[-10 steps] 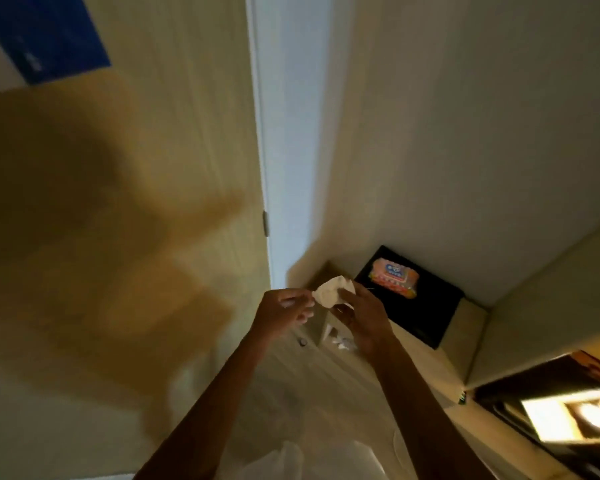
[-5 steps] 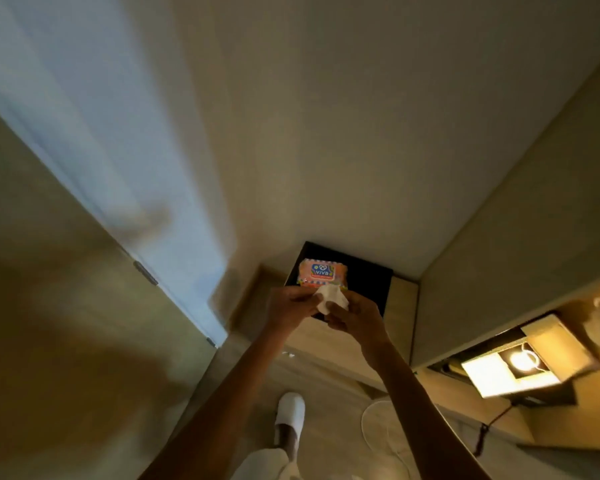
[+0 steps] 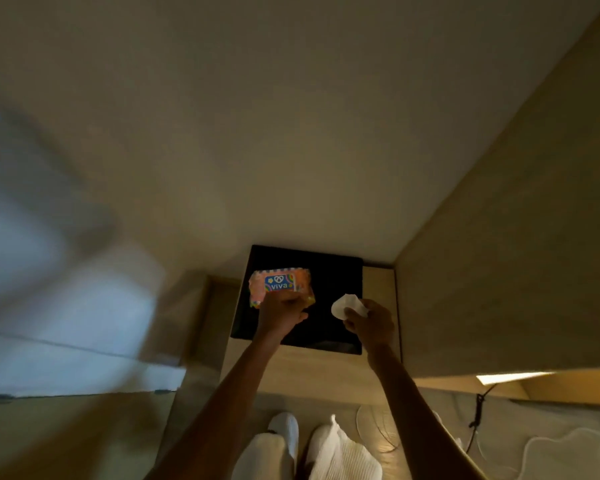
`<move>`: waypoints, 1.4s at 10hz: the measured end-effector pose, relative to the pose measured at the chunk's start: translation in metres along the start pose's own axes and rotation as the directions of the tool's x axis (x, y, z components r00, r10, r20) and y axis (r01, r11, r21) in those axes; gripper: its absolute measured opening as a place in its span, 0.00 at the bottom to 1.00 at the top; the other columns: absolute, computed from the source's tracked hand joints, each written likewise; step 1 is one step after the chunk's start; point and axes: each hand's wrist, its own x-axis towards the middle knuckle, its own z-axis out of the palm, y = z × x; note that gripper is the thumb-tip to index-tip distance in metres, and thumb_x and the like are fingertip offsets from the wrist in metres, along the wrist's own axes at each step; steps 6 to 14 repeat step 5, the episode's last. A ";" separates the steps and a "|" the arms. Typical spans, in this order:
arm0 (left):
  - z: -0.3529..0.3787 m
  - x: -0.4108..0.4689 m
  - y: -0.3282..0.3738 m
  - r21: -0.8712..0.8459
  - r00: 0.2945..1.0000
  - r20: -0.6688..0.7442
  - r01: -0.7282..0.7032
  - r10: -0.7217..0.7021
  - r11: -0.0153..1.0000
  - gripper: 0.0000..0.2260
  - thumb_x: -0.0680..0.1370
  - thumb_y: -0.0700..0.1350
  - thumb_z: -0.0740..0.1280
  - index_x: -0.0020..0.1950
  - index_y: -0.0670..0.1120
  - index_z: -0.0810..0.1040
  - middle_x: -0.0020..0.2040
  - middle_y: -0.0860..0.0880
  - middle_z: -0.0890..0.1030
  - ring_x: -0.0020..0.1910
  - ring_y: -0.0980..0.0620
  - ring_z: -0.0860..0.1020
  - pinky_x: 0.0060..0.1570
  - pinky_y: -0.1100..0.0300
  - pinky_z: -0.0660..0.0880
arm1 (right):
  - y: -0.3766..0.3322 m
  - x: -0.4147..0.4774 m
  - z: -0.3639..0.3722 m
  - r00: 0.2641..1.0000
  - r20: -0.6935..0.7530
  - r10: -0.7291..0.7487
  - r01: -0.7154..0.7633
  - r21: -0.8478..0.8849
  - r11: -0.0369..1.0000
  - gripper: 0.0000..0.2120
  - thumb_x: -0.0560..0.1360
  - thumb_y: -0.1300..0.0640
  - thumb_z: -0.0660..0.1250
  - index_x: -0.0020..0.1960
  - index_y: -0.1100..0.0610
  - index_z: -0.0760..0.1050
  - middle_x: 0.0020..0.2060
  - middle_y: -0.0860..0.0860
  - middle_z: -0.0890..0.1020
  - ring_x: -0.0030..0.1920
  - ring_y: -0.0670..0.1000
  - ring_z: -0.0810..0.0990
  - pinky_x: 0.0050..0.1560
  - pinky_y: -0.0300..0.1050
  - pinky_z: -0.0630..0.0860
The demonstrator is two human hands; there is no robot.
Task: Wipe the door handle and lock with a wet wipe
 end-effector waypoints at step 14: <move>-0.017 -0.003 -0.025 0.328 0.996 -0.034 -0.062 0.078 0.942 0.09 0.75 0.43 0.69 0.35 0.50 0.83 0.36 0.49 0.83 0.40 0.44 0.83 0.37 0.56 0.76 | 0.002 -0.010 -0.020 0.980 0.183 0.081 -0.057 -0.133 0.989 0.17 0.79 0.56 0.63 0.67 0.55 0.72 0.64 0.55 0.76 0.59 0.54 0.77 0.52 0.42 0.75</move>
